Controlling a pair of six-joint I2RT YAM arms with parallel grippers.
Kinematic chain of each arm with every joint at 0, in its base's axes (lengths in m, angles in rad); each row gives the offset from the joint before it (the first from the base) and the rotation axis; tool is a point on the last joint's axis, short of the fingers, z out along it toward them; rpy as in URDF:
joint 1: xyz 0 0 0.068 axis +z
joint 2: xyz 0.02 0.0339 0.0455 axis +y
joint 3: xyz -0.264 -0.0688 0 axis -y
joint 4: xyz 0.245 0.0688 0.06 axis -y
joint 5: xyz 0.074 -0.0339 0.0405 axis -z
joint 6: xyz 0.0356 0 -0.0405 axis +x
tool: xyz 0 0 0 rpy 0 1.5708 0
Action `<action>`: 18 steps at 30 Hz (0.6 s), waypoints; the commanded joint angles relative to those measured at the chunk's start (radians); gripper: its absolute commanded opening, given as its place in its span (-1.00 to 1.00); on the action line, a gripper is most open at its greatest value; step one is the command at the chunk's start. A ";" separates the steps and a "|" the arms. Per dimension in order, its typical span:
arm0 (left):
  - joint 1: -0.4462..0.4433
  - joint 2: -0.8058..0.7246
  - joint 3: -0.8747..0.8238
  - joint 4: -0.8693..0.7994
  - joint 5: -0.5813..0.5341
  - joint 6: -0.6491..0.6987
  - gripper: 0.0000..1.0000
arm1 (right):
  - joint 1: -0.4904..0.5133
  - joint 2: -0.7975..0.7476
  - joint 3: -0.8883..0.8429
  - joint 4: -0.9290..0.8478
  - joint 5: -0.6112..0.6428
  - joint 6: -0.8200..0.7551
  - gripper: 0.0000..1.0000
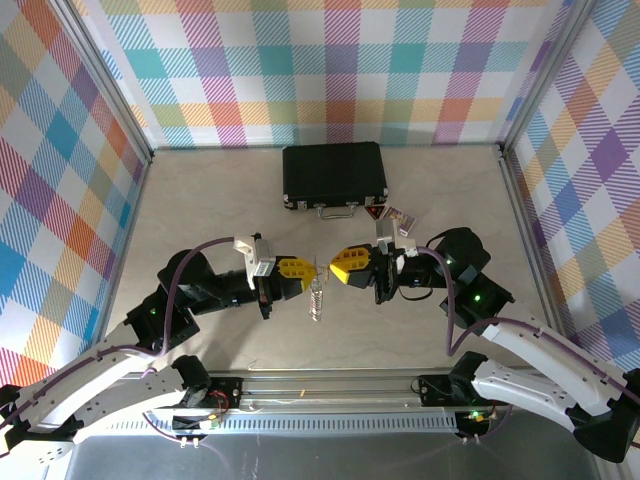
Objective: Put the keys on the keyring
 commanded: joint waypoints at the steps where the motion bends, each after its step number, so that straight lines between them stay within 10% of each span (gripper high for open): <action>1: -0.010 -0.021 0.000 0.053 0.013 -0.004 -1.00 | 0.008 -0.006 0.001 0.002 -0.012 -0.012 -1.00; 18: -0.010 -0.019 0.004 0.050 0.014 -0.001 -1.00 | 0.010 0.009 0.006 0.006 -0.028 -0.024 -1.00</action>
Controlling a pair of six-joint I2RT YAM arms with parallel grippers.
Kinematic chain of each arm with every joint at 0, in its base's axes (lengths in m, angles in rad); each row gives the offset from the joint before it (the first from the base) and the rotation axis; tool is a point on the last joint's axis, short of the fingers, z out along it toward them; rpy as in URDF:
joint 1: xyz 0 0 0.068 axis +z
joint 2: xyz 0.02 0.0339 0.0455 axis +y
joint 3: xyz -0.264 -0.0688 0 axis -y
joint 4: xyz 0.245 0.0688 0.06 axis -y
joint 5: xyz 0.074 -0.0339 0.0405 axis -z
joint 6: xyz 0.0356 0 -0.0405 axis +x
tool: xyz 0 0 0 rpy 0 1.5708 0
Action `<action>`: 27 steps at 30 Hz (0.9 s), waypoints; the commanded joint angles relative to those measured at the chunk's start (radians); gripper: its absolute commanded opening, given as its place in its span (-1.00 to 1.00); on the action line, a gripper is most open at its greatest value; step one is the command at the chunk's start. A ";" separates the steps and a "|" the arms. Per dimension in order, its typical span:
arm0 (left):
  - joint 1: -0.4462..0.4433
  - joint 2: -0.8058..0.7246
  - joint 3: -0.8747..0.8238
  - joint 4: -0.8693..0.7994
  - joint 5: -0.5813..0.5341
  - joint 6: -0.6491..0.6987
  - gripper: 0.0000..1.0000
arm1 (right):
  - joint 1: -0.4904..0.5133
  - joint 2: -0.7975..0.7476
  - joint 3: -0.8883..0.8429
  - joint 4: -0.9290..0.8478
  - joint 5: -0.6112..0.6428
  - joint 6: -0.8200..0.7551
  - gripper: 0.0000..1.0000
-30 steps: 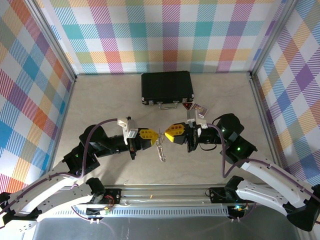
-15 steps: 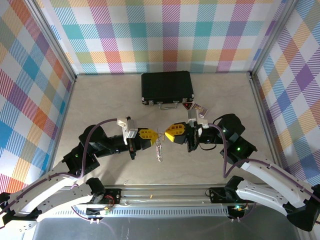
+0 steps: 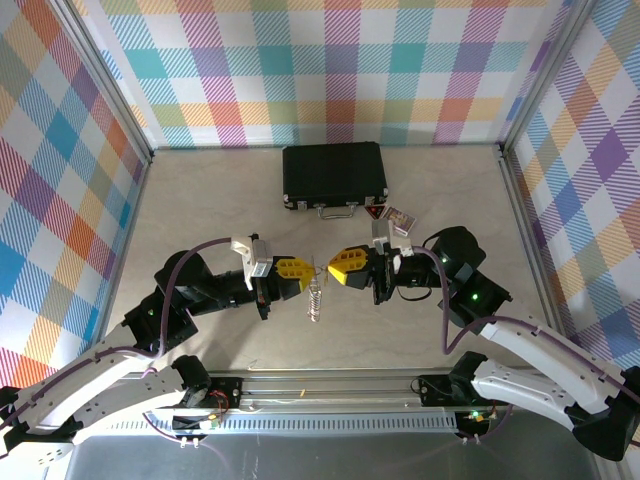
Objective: Put the keys on the keyring
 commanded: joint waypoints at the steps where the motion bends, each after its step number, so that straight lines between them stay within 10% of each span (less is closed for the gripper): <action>1: -0.010 -0.008 0.004 0.050 0.012 -0.001 -1.00 | 0.009 -0.007 0.004 0.027 -0.019 -0.015 -1.00; 27: -0.010 0.000 0.013 0.049 0.017 0.002 -1.00 | 0.010 -0.001 0.001 0.058 -0.006 -0.009 -1.00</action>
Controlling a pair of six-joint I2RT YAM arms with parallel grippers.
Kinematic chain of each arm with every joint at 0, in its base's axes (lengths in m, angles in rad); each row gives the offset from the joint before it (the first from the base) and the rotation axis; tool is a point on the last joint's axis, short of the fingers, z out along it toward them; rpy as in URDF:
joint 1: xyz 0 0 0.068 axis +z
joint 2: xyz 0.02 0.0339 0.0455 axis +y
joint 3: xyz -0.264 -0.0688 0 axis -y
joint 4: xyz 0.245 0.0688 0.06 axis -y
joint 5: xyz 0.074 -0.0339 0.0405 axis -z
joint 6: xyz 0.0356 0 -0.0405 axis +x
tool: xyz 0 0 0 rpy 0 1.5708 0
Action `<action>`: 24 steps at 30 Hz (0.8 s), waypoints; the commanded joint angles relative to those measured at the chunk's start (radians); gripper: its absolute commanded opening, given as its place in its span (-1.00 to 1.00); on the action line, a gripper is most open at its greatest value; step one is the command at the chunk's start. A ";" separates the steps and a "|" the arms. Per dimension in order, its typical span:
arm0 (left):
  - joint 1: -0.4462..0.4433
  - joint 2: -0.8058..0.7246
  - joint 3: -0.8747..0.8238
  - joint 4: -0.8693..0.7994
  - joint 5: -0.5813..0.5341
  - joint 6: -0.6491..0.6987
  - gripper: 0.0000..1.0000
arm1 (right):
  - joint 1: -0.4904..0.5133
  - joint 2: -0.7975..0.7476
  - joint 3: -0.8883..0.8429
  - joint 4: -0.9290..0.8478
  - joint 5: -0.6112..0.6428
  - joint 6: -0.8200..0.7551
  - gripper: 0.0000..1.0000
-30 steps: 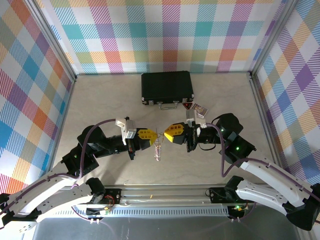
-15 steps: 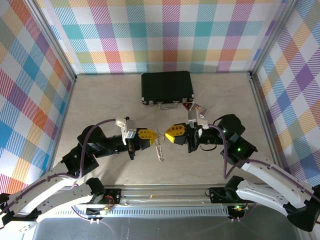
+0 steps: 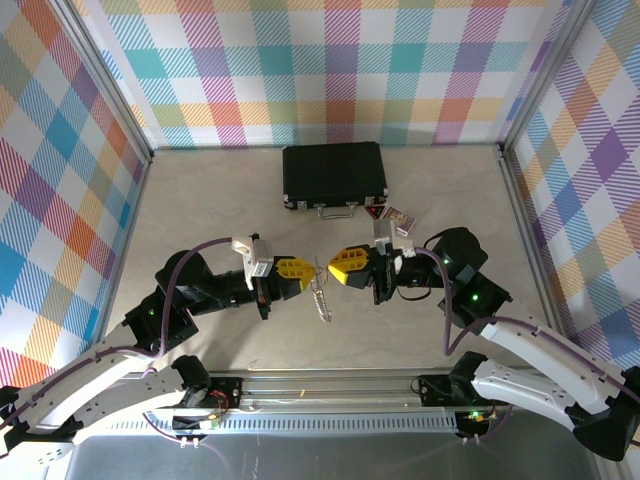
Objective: Put the keys on the keyring
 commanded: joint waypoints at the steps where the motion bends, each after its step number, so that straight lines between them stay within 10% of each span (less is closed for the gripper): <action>1: -0.010 -0.003 0.013 0.049 0.018 0.002 -1.00 | 0.006 0.002 0.004 0.029 -0.013 -0.010 -1.00; 24: -0.010 0.010 0.027 0.046 0.044 -0.004 -1.00 | 0.007 0.010 -0.006 0.053 -0.020 -0.038 -1.00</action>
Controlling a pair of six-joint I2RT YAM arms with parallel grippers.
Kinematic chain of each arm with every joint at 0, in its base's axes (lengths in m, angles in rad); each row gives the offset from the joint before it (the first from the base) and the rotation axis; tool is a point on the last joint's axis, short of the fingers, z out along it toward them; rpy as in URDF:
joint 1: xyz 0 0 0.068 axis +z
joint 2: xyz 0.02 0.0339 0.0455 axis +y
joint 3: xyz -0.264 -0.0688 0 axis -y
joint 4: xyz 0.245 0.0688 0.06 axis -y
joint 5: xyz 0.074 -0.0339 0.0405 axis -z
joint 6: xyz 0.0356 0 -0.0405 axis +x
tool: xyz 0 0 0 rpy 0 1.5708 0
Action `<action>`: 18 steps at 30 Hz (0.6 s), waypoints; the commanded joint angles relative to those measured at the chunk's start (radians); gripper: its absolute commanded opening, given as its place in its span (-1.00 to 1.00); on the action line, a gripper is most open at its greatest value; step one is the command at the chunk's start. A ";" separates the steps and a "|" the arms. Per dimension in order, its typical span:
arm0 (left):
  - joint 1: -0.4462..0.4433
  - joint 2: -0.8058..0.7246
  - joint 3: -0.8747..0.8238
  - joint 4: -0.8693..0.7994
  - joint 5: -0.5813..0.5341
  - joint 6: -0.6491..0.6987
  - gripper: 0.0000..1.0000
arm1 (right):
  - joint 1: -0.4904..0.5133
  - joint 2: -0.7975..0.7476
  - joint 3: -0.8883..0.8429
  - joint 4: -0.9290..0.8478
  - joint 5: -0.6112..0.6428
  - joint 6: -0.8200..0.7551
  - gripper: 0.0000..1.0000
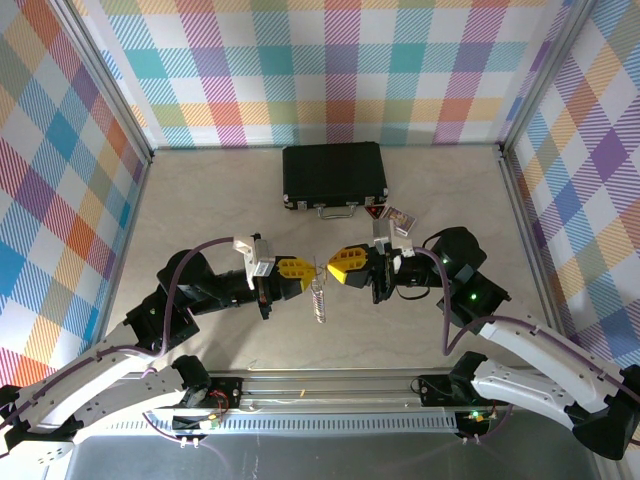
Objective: Put the keys on the keyring
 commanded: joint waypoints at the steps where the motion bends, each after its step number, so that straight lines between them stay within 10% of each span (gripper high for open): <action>1: -0.011 0.003 0.028 0.047 0.040 -0.005 -1.00 | 0.008 0.002 -0.007 0.038 -0.019 -0.031 -1.00; 18: -0.010 -0.004 0.031 0.037 0.045 -0.011 -1.00 | 0.013 -0.001 -0.011 -0.017 -0.025 -0.088 -1.00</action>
